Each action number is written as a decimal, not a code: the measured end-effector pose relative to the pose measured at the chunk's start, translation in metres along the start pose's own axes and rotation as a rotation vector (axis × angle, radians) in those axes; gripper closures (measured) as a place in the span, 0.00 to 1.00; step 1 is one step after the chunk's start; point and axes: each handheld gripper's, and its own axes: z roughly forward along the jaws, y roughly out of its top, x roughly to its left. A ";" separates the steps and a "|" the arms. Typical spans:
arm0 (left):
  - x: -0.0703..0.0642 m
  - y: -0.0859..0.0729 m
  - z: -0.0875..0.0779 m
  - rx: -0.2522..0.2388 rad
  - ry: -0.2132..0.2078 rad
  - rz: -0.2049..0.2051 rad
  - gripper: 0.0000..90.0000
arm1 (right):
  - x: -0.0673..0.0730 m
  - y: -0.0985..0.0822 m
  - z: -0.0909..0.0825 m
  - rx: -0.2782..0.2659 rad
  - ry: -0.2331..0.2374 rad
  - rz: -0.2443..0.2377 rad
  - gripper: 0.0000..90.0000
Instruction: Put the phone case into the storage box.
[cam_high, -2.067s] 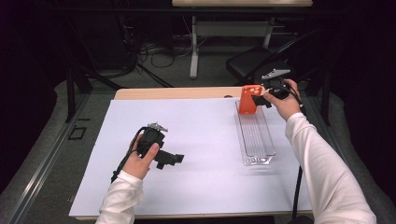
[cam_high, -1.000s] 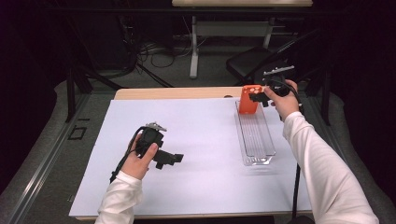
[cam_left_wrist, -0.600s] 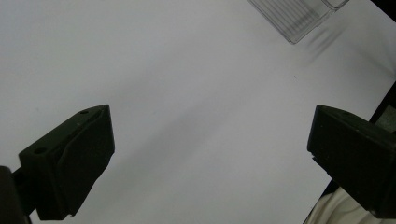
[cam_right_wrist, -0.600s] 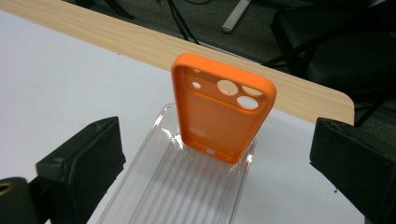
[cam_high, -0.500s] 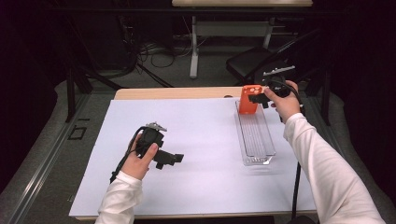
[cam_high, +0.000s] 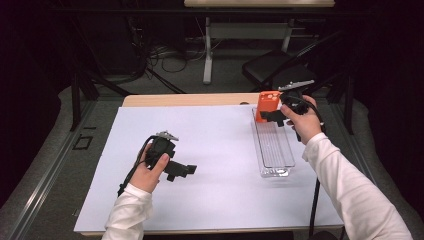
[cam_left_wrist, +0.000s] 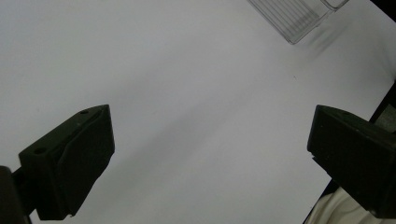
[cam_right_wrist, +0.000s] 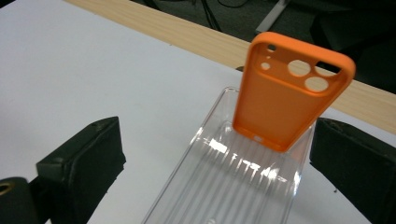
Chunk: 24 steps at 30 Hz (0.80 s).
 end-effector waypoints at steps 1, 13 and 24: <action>0.000 0.000 0.000 0.001 0.001 0.001 0.01 | 0.003 -0.002 -0.001 -0.005 0.002 -0.004 0.03; -0.002 0.000 0.000 -0.001 -0.001 0.000 0.01 | 0.035 -0.026 -0.018 -0.066 0.082 -0.025 0.04; -0.002 0.000 0.000 0.000 0.001 0.002 0.01 | 0.065 -0.042 -0.025 -0.071 0.124 -0.088 0.04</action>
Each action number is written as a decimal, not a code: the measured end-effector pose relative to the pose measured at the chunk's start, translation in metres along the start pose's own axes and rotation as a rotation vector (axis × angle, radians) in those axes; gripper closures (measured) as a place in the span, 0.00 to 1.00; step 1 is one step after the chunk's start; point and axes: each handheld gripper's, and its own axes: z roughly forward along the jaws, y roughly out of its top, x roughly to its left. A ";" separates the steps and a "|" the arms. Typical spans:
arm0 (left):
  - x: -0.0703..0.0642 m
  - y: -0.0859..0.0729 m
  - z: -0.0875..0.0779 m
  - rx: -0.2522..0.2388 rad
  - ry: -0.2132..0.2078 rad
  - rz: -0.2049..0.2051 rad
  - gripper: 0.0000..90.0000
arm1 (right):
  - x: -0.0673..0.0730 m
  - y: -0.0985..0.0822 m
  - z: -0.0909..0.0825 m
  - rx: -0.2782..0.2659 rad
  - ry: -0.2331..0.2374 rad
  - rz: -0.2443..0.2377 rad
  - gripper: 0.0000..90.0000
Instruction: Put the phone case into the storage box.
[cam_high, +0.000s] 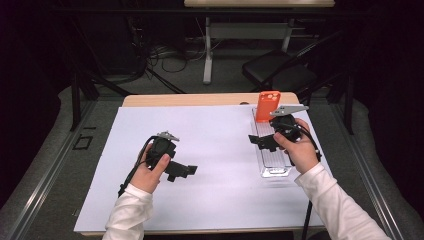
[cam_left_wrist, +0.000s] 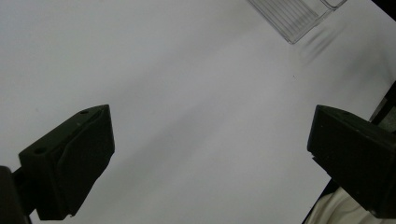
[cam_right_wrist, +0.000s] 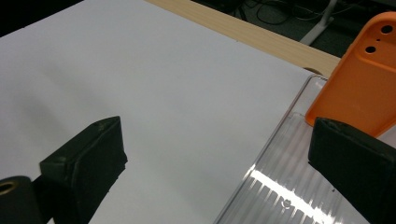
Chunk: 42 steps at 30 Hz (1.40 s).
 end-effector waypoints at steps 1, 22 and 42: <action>0.000 0.000 0.000 0.002 0.000 0.003 0.01 | 0.003 -0.001 -0.001 -0.005 0.002 0.002 0.04; -0.001 0.000 -0.002 -0.001 0.001 0.007 0.01 | 0.060 -0.025 0.009 -0.003 0.083 -0.090 0.04; -0.001 0.000 -0.002 0.000 0.004 0.007 0.01 | 0.087 -0.046 0.024 0.015 0.132 -0.101 0.04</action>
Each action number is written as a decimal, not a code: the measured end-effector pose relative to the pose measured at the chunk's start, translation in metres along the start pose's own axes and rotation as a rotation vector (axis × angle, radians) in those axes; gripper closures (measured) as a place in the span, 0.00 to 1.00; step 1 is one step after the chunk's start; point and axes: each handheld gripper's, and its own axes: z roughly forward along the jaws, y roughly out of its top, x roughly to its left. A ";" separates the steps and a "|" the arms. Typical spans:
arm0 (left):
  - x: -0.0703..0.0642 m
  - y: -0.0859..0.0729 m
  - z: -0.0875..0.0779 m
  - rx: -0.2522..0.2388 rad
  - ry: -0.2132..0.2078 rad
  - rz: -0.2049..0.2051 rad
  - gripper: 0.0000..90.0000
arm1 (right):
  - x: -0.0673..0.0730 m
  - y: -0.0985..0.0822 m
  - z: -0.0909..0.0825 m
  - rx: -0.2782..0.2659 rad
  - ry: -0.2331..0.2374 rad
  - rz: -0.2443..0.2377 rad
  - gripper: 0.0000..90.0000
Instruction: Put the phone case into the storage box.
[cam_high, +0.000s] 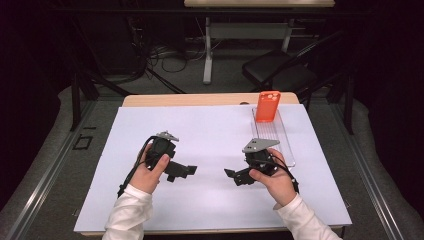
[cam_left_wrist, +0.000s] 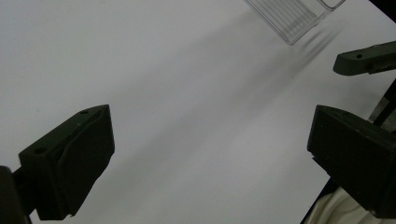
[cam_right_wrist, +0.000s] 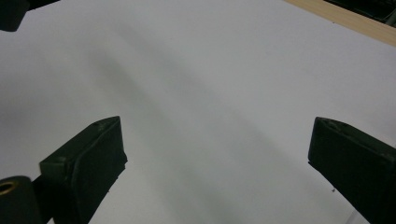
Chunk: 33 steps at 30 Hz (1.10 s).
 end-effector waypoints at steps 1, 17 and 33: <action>0.000 0.000 0.000 0.001 0.000 0.000 0.01 | 0.001 -0.001 0.001 0.006 -0.001 -0.002 0.04; 0.000 0.000 0.000 0.001 0.000 0.000 0.01 | 0.016 -0.014 0.015 0.014 0.066 -0.026 0.04; 0.000 0.000 0.000 0.000 0.001 0.002 0.01 | 0.023 -0.023 0.019 0.008 0.109 -0.042 0.04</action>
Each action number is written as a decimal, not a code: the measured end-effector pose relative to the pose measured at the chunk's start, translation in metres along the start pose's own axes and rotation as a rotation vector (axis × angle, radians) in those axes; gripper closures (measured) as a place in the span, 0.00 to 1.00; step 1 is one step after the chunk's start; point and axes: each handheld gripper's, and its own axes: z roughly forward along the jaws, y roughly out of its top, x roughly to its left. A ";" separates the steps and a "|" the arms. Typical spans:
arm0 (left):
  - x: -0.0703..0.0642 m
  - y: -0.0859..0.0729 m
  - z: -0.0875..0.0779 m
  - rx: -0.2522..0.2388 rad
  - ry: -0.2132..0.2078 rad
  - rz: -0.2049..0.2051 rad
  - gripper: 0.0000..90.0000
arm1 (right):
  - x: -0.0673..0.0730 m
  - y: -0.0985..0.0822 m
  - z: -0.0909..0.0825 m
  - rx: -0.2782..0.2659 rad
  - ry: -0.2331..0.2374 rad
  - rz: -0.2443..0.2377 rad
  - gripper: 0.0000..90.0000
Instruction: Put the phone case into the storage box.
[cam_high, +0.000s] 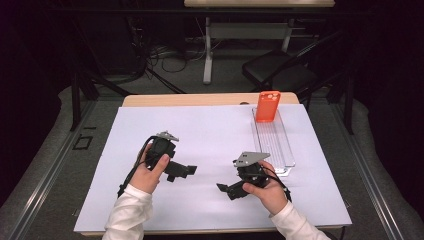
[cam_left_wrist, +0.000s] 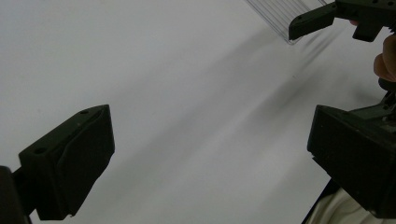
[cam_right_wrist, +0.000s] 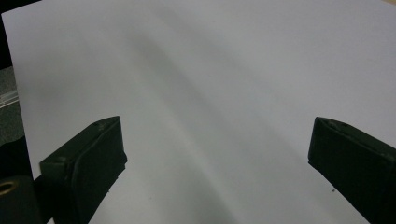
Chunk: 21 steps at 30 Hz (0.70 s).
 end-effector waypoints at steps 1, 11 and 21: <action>0.000 0.000 0.000 0.001 0.001 0.001 0.01 | 0.000 -0.001 0.001 0.000 0.003 0.000 0.04; -0.001 0.000 0.001 0.000 -0.002 -0.001 0.01 | 0.003 -0.005 0.004 0.006 0.020 -0.005 0.04; -0.001 0.000 0.001 0.001 -0.003 0.001 0.01 | 0.003 -0.006 0.006 0.007 0.016 -0.007 0.04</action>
